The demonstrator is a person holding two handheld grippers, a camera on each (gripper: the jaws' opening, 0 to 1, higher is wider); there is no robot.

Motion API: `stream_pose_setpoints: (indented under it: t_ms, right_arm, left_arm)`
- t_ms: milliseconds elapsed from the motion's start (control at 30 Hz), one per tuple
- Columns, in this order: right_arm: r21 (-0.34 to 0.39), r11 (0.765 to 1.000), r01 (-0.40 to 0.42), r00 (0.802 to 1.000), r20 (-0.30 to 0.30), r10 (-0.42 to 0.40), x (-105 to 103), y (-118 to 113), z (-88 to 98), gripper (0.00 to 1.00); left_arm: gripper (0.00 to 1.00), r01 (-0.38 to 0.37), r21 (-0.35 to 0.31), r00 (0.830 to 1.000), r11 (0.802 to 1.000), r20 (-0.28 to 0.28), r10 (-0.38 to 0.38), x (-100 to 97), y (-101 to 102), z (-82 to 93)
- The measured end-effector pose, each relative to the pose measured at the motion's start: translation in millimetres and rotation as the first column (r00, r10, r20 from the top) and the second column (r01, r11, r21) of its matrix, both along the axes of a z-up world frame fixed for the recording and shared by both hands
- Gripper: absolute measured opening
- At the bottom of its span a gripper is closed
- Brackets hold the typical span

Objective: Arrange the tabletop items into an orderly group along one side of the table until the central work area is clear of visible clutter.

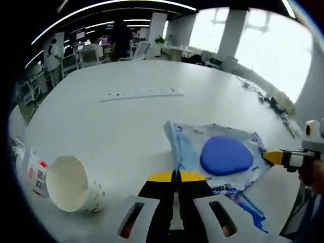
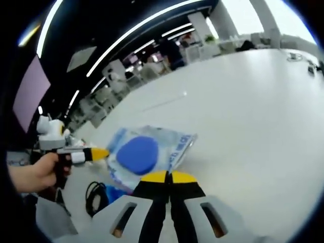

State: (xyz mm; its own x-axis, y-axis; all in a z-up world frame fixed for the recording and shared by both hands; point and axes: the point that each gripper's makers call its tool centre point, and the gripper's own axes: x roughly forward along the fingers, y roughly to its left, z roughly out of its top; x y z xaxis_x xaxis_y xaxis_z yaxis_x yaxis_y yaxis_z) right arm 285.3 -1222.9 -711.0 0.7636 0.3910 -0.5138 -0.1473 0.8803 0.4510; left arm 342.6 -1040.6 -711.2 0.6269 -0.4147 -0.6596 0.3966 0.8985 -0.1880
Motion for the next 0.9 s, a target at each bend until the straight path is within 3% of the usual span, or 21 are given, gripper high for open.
stream_pose_setpoints:
  t_ms: [300,433,533,800,900]
  right_arm:
    - [-0.008,0.996,-0.088,0.996,-0.002,0.088,7,27,-2.0,0.0]
    - [-0.023,0.99,-0.138,0.99,-0.005,0.138,13,41,-6.8,0.0]
    - [-0.008,0.984,-0.179,0.984,-0.001,0.179,18,52,-11.5,0.0]
    - [-0.026,0.972,-0.234,0.972,-0.017,0.234,26,70,-20.4,0.0]
    - [-0.028,0.965,-0.26,0.966,-0.011,0.259,30,76,-22.9,0.0]
  left_arm:
    - [0.01,-0.089,0.067,0.996,0.994,0.022,0.087,-10.3,31,-1.9]
    - [0.01,-0.095,0.14,0.995,0.986,0.038,0.09,-11.6,44,-4.6]
    - [0.01,-0.082,0.268,0.995,0.96,0.08,0.062,-11.4,56,-5.5]
    - [0.01,-0.096,0.352,0.995,0.931,0.071,0.076,-11.7,71,-16.0]
    - [0.01,-0.052,0.448,0.996,0.892,0.088,0.014,-10.0,77,-15.8]
